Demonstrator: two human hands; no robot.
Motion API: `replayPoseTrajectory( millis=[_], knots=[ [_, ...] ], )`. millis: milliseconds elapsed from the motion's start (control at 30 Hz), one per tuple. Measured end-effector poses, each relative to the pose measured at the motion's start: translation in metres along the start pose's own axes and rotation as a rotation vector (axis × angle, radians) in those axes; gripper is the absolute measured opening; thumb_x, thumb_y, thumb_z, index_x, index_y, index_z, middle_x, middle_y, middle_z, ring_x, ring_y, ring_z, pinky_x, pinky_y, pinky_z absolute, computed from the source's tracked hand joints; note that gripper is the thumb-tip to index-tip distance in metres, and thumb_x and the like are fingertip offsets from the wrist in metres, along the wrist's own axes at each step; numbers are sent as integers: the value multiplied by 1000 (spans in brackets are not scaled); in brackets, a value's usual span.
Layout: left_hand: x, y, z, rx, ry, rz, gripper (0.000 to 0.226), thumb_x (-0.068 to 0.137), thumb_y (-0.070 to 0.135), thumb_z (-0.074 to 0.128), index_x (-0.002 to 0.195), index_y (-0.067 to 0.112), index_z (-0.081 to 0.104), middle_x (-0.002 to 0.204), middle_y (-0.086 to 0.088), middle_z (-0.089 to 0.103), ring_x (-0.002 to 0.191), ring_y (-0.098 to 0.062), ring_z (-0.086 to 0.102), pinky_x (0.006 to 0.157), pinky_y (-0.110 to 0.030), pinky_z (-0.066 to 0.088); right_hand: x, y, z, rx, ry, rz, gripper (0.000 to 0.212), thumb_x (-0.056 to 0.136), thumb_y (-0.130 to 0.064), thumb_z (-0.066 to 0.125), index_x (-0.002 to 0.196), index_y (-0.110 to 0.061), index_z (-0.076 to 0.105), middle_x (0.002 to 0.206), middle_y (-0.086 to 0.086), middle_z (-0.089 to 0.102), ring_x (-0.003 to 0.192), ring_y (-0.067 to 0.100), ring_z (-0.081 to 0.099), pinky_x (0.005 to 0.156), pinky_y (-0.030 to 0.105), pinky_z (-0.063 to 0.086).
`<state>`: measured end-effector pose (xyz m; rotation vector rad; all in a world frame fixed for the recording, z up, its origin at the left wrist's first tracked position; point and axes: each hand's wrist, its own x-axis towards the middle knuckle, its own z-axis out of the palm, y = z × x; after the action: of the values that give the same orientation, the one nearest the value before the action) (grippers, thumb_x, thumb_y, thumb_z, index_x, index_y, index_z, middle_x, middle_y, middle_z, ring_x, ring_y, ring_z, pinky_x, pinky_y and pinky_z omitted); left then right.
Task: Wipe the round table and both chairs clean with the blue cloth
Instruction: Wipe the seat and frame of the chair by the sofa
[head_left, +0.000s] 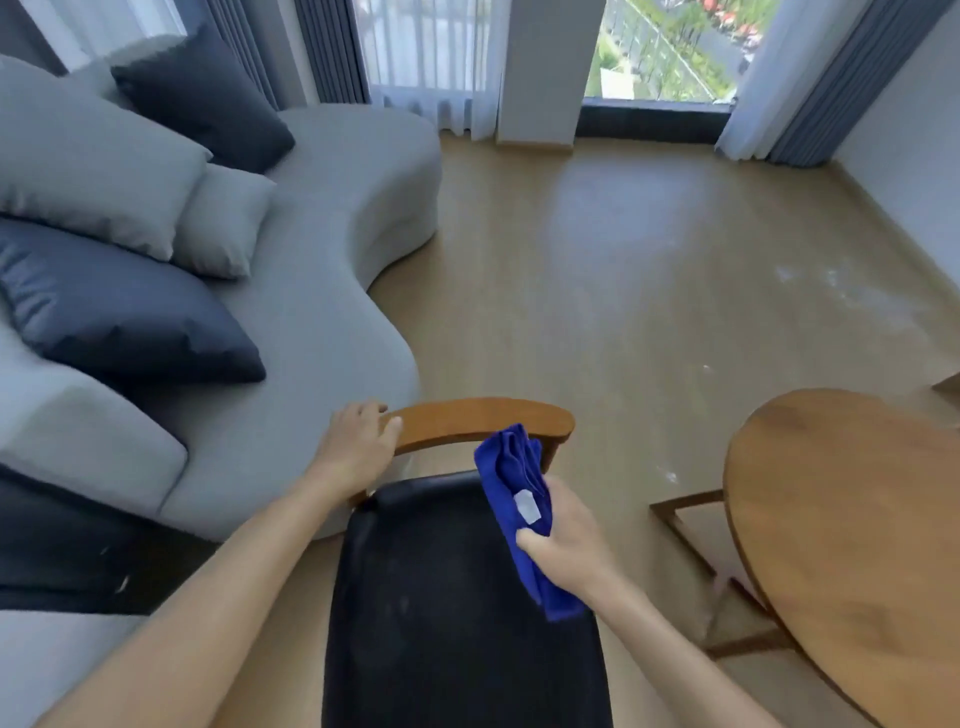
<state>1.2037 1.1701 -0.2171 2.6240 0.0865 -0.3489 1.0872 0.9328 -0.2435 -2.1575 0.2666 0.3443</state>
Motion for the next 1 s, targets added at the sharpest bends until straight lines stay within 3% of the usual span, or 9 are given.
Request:
replayPoseTrajectory(
  millis=[167, 233, 333, 467, 567, 700, 833, 900, 1000],
  knots=[
    [39, -28, 82, 227, 102, 181, 47, 99, 39, 34, 137, 12, 40, 139, -8, 43, 128, -25, 39, 107, -43, 31, 39, 78, 91, -104, 6, 92, 64, 87, -33, 59, 144, -31, 29, 117, -9, 48, 88, 6, 55, 70, 18, 46],
    [56, -30, 111, 298, 111, 231, 49, 99, 39, 34, 140, 12, 37, 145, -9, 38, 133, -26, 33, 112, -44, 25, 59, 110, 119, -152, -18, 151, 70, 90, -36, 56, 149, -27, 20, 128, -5, 42, 91, 7, 53, 69, 17, 44],
    [82, -33, 144, 354, 149, 290, 48, 99, 37, 37, 138, 10, 38, 144, -12, 35, 133, -30, 32, 115, -46, 19, 86, 144, 149, -510, 5, 198, 73, 94, -28, 48, 153, -17, 8, 142, 6, 36, 113, 20, 49, 87, 28, 46],
    [103, -39, 165, 354, 240, 326, 42, 95, 34, 43, 127, 6, 46, 134, -18, 44, 122, -36, 42, 113, -54, 20, 101, 163, 181, -715, 296, -172, 65, 75, -2, 67, 138, -12, 50, 136, 25, 48, 120, 41, 51, 92, 47, 50],
    [117, -37, 171, 364, 257, 301, 43, 97, 37, 38, 125, 6, 47, 131, -18, 48, 120, -37, 44, 113, -56, 17, 100, 173, 205, -773, 222, -190, 60, 77, -25, 66, 135, -16, 53, 143, 26, 42, 128, 46, 43, 96, 56, 44],
    [137, -35, 177, 389, 258, 272, 48, 99, 44, 31, 132, 11, 41, 136, -15, 44, 128, -34, 38, 114, -56, 13, 102, 178, 227, -816, 92, -27, 84, 74, -61, 63, 144, -21, 41, 150, 25, 33, 134, 46, 37, 96, 60, 42],
    [142, -36, 182, 385, 281, 244, 58, 96, 51, 23, 136, 13, 42, 134, -16, 49, 122, -36, 46, 107, -53, 28, 121, 191, 226, -823, 169, -175, 66, 73, -22, 72, 135, -29, 50, 138, 20, 49, 112, 43, 55, 74, 46, 52],
    [143, -35, 184, 381, 291, 247, 63, 94, 53, 20, 135, 11, 45, 129, -18, 54, 115, -37, 50, 99, -51, 34, 131, 200, 215, -849, 180, -314, 66, 68, -3, 59, 128, -30, 55, 128, 18, 56, 97, 39, 59, 66, 39, 51],
    [143, -34, 184, 369, 307, 246, 66, 94, 54, 19, 131, 8, 49, 118, -20, 60, 103, -38, 55, 89, -49, 39, 148, 210, 184, -845, 145, -424, 68, 60, 2, 53, 120, -28, 57, 119, 16, 57, 80, 32, 55, 59, 36, 48]
  ],
)
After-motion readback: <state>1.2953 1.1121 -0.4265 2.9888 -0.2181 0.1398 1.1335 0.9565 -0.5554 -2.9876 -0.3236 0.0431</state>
